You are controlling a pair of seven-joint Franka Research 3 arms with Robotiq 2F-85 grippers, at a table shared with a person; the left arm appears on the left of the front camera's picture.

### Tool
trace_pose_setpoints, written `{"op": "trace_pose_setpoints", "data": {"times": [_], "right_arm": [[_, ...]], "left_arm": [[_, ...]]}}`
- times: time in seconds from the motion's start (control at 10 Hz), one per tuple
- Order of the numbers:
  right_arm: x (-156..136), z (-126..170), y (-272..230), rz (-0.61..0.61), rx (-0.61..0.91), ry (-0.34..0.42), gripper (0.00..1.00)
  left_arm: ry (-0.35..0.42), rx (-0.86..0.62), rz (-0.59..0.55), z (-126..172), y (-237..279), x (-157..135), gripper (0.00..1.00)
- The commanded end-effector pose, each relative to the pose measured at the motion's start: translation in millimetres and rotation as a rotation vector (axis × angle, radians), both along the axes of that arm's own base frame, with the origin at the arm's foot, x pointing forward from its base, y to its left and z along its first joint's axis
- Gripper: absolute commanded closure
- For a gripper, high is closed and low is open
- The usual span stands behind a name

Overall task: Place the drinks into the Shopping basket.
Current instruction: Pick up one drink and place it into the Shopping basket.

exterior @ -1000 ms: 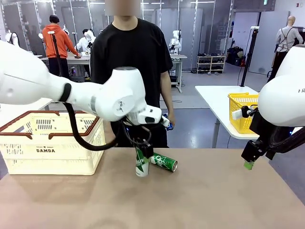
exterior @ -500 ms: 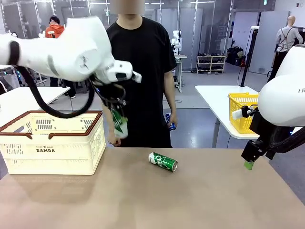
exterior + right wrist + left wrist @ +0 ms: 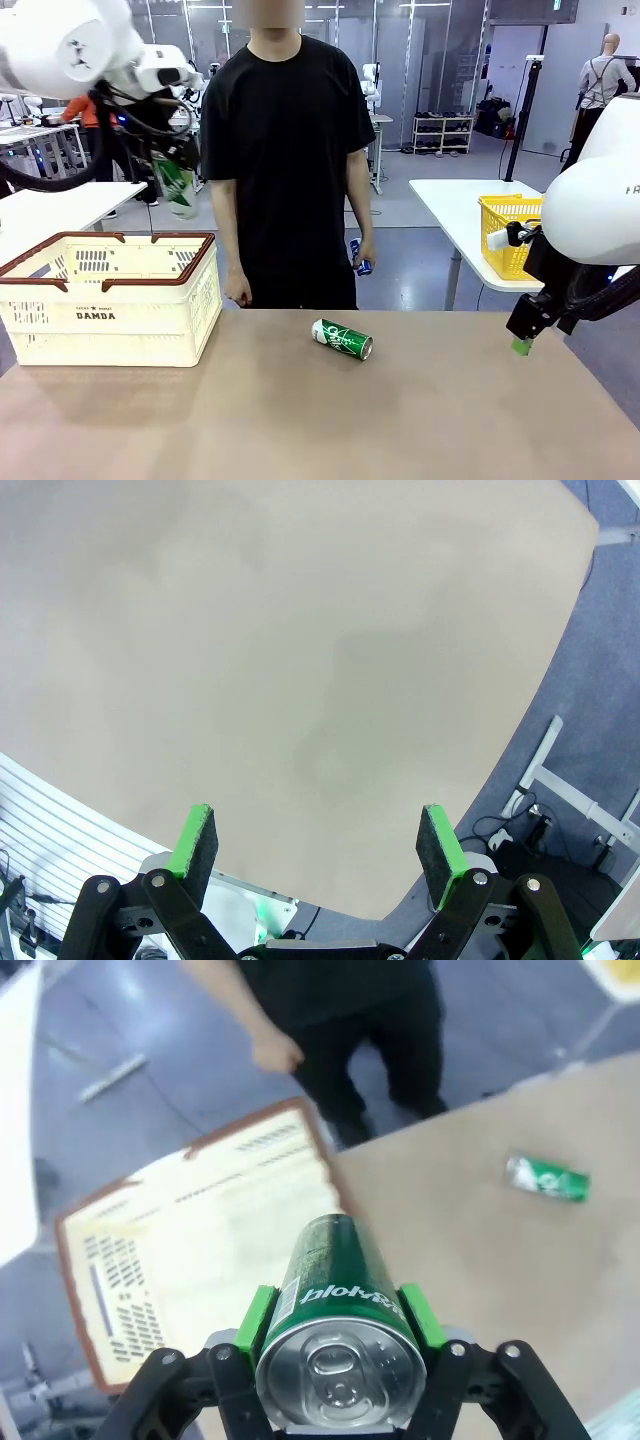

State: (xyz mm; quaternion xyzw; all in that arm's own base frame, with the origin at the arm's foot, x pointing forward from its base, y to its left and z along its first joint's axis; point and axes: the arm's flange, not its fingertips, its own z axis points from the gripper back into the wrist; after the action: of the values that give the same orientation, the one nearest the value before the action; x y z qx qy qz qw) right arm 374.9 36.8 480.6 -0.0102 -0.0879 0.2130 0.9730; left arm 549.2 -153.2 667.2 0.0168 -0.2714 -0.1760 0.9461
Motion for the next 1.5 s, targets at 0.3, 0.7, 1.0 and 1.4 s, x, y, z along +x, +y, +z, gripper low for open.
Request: {"op": "trace_pose_setpoints", "data": {"times": [0.3, 0.7, 1.0, 1.4], "right_arm": [[0.2, 0.9, -1.3, 0.012, -0.004, 0.002, 0.00], [0.2, 0.9, -1.3, 0.012, -0.004, 0.002, 0.00], [0.2, 0.9, -1.3, 0.012, -0.004, 0.002, 0.00], [0.2, 0.9, -1.3, 0.012, -0.004, 0.002, 0.00]], "left_arm": [[0.047, -0.080, 0.261, -37.2, 109.1, -1.8, 1.00], [0.086, -0.141, 0.322, -96.1, 176.5, -21.0, 1.00], [0.139, -0.160, 0.333, -128.5, 207.8, -16.8, 1.00], [0.174, -0.210, 0.289, -152.9, 221.1, 1.3, 1.00]]}}
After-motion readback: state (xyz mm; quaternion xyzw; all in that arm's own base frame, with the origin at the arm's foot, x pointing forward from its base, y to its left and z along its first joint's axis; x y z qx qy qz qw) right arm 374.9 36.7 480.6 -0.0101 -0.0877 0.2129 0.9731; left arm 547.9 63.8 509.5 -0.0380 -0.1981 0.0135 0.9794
